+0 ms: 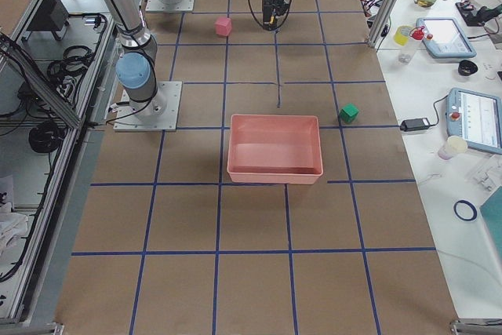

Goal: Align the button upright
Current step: 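Turn the button switch yellow cap up and set it on the table, then open the left gripper and raise it away from the button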

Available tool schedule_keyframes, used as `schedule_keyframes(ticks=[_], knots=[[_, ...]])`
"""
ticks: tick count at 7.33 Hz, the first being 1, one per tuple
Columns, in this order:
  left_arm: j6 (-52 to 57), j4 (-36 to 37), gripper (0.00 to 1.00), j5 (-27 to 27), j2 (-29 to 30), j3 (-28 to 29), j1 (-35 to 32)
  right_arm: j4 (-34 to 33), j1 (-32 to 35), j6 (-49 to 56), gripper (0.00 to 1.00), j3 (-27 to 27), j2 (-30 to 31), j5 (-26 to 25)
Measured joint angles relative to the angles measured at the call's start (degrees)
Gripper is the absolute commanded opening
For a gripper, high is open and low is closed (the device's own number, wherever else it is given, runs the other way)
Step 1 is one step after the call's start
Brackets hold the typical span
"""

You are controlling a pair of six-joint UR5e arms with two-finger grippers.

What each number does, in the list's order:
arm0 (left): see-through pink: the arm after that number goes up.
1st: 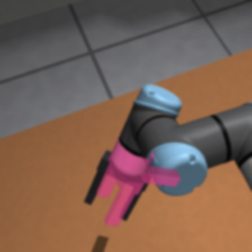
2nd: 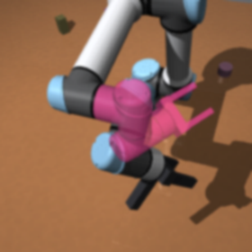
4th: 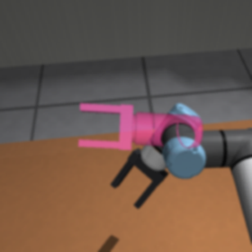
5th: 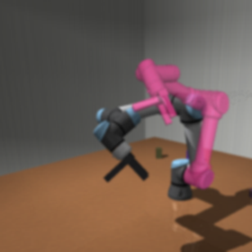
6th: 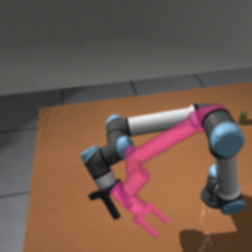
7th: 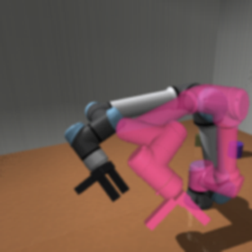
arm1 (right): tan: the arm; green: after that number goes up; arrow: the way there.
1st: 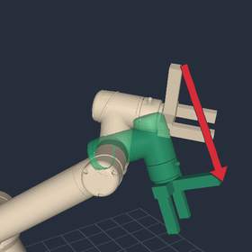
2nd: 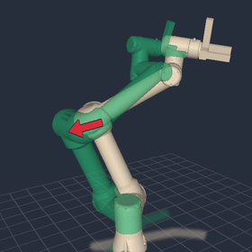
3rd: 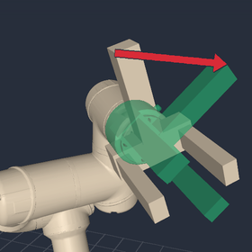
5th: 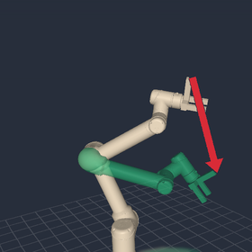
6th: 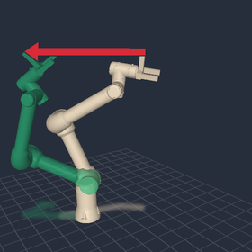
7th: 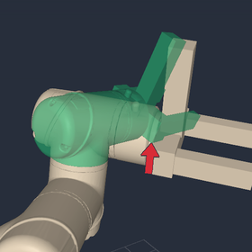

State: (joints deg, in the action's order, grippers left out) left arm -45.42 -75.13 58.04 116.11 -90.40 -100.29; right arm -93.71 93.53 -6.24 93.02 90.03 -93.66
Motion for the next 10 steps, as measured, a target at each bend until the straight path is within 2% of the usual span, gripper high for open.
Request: schedule_keyframes(ticks=[2, 5, 6, 7, 8, 9, 10], knots=[[-2.82, -1.20, 0.00, -3.74, 3.96, 2.67, 1.27, -0.84, -0.07, -0.01, 1.00, 0.26, 0.00, 0.17], [1.23, -1.13, 0.00, -4.73, 7.18, 2.72, 2.19, -1.75, -0.23, 0.16, 1.00, 0.36, 0.22, 0.29], [1.63, -1.27, 0.21, -5.25, 7.86, 2.67, 2.25, -1.60, -0.24, 0.31, 1.00, 0.37, 0.30, 0.28], [1.66, -1.36, 0.75, -5.49, 8.22, 2.63, 2.27, -1.27, -0.24, 0.59, 1.00, 0.32, 0.36, 0.22], [1.33, -1.38, 0.88, -5.55, 8.40, 2.48, 2.29, -1.30, -0.28, 0.93, 1.00, 0.16, 0.28, 0.13], [0.77, -1.30, 0.93, -5.54, 8.50, 2.32, 2.29, -1.44, -0.32, 1.14, 1.00, 0.04, 0.13, 0.12], [0.57, -1.10, 0.92, -5.44, 8.24, 2.25, 2.29, -1.33, -0.34, 1.23, 1.00, 0.06, 0.09, 0.06]])
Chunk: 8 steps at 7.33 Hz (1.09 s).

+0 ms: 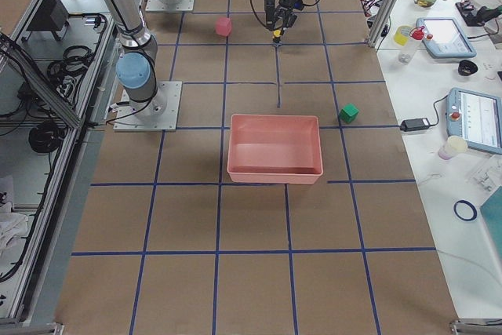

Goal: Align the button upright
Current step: 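Open the left gripper and raise it away from the button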

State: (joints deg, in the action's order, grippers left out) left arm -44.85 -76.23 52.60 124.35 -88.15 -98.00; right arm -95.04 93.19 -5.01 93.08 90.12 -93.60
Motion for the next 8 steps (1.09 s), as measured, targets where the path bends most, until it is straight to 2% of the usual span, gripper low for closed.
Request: schedule_keyframes(ticks=[1, 3, 5, 8], knots=[[0.21, 0.24, 0.92, 0.68, -0.89, 0.24, 0.00, 0.05, -0.02, -0.07, 1.00, 0.05, -0.05, -0.08], [4.16, 0.58, 0.96, 8.94, -5.67, 0.98, 0.91, -0.12, 0.12, -0.81, 1.00, -0.08, -0.05, 0.52], [15.71, -1.32, 1.00, 16.03, -12.81, 1.04, 2.88, 0.39, 0.42, -1.62, 1.00, -0.82, 0.34, 2.47], [36.41, -8.19, 1.00, 25.74, -23.23, 0.05, 4.68, 1.56, 0.50, -1.65, 1.00, -0.82, 0.44, 3.63]])
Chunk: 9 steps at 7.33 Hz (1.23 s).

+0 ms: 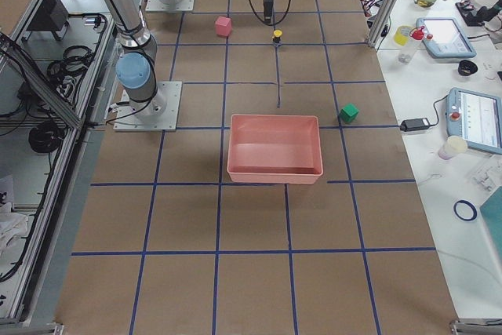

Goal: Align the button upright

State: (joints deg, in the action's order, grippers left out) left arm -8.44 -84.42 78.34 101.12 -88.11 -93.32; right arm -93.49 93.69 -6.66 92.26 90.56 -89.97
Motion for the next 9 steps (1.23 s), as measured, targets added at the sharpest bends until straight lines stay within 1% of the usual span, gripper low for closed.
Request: schedule_keyframes(ticks=[2, 3, 4, 5, 7, 9], knots=[[10.99, -1.68, 1.00, 5.22, -5.37, -0.60, 0.16, 0.19, -0.02, 0.15, 1.00, 0.27, -0.18, 0.00], [13.83, -2.08, 1.00, 7.51, -7.28, -0.56, 0.16, 0.22, -0.02, 0.33, 1.00, 0.40, -0.30, 0.00], [14.94, -2.79, 1.00, 9.61, -8.52, -0.26, 0.14, 0.23, -0.02, 0.46, 1.00, 0.49, -0.34, 0.00], [15.04, -3.49, 1.00, 10.59, -9.12, 0.14, 0.09, 0.23, 0.00, 0.54, 1.00, 0.52, -0.37, -0.06], [13.11, -4.79, 1.00, 12.55, -8.38, 2.70, 0.01, 0.25, -0.01, 0.65, 1.00, 0.69, -0.37, -0.22], [11.51, -6.97, 1.00, 12.83, -7.66, 4.26, -0.10, 0.82, -0.10, 0.68, 1.00, 0.79, -0.26, -0.58]])
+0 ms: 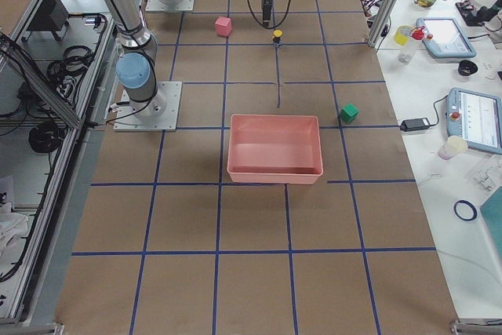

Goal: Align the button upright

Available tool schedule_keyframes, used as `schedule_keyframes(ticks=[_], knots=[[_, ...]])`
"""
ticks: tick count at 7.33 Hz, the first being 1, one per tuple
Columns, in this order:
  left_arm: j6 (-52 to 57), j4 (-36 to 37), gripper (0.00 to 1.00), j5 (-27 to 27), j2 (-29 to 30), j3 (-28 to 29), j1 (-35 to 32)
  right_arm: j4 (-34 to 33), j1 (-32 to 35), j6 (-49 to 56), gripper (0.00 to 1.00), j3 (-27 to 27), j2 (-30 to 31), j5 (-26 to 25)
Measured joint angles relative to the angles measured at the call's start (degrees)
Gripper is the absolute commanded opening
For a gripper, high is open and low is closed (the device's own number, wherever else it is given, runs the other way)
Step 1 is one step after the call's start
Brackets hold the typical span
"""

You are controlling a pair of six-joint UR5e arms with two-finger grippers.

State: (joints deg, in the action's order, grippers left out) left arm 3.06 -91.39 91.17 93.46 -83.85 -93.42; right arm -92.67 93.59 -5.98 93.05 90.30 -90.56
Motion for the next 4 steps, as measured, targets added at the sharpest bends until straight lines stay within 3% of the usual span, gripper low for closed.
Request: schedule_keyframes(ticks=[4], knots=[[0.31, 1.33, 1.00, -0.15, -1.42, -3.06, -0.09, 0.60, -0.05, 0.06, 1.00, 0.03, -0.10, -0.07]])
